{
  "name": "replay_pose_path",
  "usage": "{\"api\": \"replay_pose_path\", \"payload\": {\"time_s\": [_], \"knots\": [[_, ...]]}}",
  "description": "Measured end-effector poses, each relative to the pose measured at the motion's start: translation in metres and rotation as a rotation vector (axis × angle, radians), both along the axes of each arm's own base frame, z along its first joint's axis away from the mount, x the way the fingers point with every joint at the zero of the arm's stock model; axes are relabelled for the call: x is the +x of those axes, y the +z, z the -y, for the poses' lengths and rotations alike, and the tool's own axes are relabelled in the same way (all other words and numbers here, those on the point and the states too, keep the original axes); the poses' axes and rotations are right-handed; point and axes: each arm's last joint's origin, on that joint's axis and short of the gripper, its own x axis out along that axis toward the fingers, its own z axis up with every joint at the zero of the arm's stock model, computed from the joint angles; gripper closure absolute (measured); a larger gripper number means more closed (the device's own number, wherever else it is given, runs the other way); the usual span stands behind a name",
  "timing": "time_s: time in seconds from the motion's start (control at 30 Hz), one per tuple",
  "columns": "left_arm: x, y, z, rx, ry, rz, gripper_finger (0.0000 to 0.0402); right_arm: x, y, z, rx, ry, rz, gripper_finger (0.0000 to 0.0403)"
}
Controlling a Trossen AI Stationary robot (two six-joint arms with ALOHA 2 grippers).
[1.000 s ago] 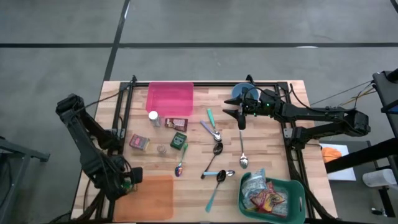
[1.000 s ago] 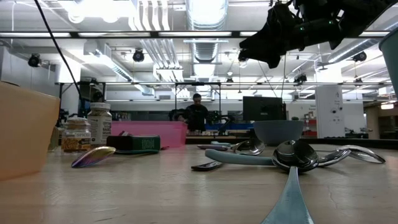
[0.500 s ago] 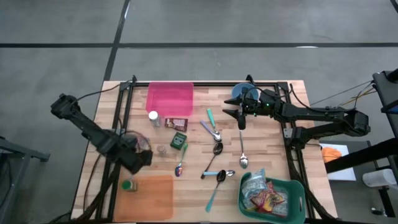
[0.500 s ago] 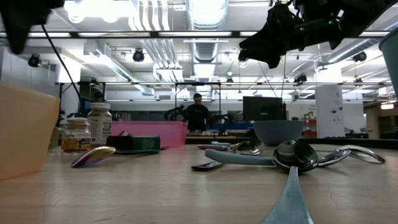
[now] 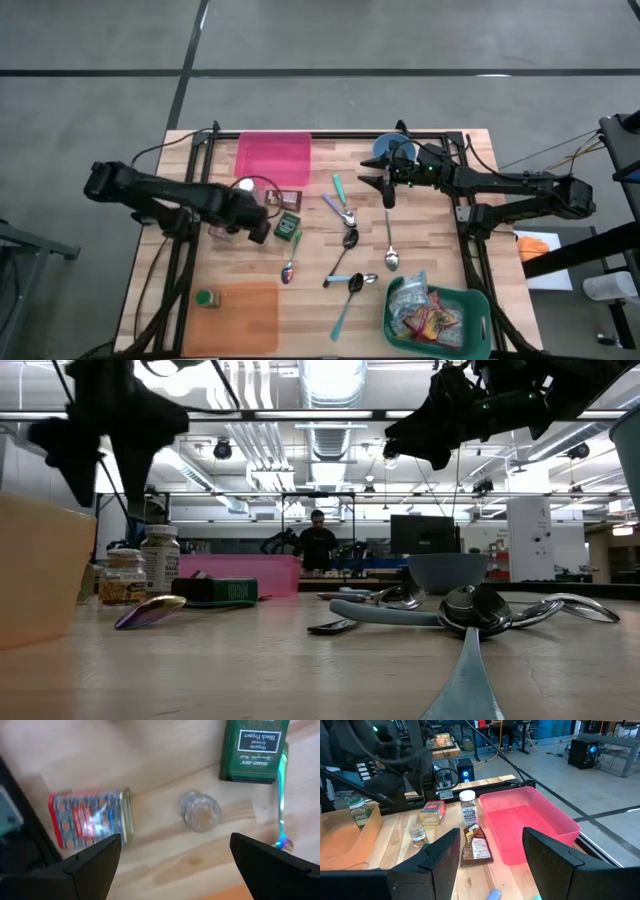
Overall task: Pick & Place Food Item
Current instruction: Put the brown seasoning bottle into the orange bin
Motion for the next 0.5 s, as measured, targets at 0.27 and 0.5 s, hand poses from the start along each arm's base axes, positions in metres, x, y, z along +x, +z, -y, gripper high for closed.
{"api": "replay_pose_path", "payload": {"time_s": [0.27, 0.5], "knots": [[0.022, -0.022, -0.003, -0.017, -0.179, -0.039, 0.0025, 0.000, 0.000, 0.000, 0.000, 0.000, 0.000, 0.0192], [0.034, -0.034, -0.001, -0.025, -0.243, -0.050, 0.0025, 0.000, 0.000, 0.000, 0.000, 0.000, 0.000, 0.0192]]}}
